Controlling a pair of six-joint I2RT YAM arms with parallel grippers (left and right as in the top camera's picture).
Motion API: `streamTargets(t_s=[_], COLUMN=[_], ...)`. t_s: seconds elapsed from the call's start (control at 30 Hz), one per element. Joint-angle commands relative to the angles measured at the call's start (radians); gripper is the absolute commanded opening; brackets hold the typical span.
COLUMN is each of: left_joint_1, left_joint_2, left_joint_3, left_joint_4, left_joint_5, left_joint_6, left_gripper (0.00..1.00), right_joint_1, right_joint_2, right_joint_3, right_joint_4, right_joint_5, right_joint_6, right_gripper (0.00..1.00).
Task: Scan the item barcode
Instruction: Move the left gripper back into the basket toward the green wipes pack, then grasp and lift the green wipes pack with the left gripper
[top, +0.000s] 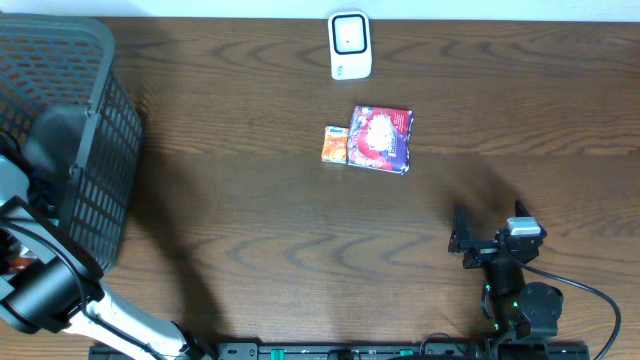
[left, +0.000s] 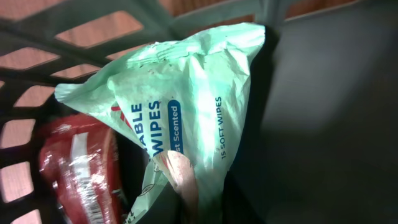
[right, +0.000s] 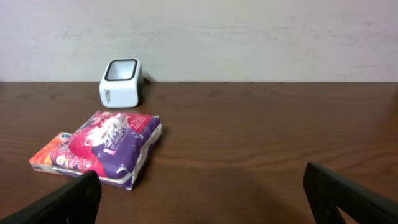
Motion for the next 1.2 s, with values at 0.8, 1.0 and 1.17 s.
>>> streamTargets(t_s=[0.8, 1.0, 1.17], left_joint_1=[-0.108, -0.295, -0.501], left_joint_2=[-0.617, -0.711, -0.713], left_joint_3=[0.002, 0.002, 0.002], left_joint_4=[0.278, 0.305, 0.305], left_joint_5=[0.924, 0.948, 0.948], left_joint_6=[-0.002, 0.069, 0.192], left_gripper=[0.07, 0.07, 0.07], right_joint_1=[0.005, 0.005, 0.005], right_joint_2=[-0.006, -0.006, -0.006], right_joint_3=[-0.002, -0.002, -0.002], right_joint_4=[-0.004, -0.004, -0.004], right_joint_5=[0.004, 0.004, 0.004], right_joint_6=[-0.003, -0.003, -0.003], right_gripper=[0.99, 0.99, 0.99])
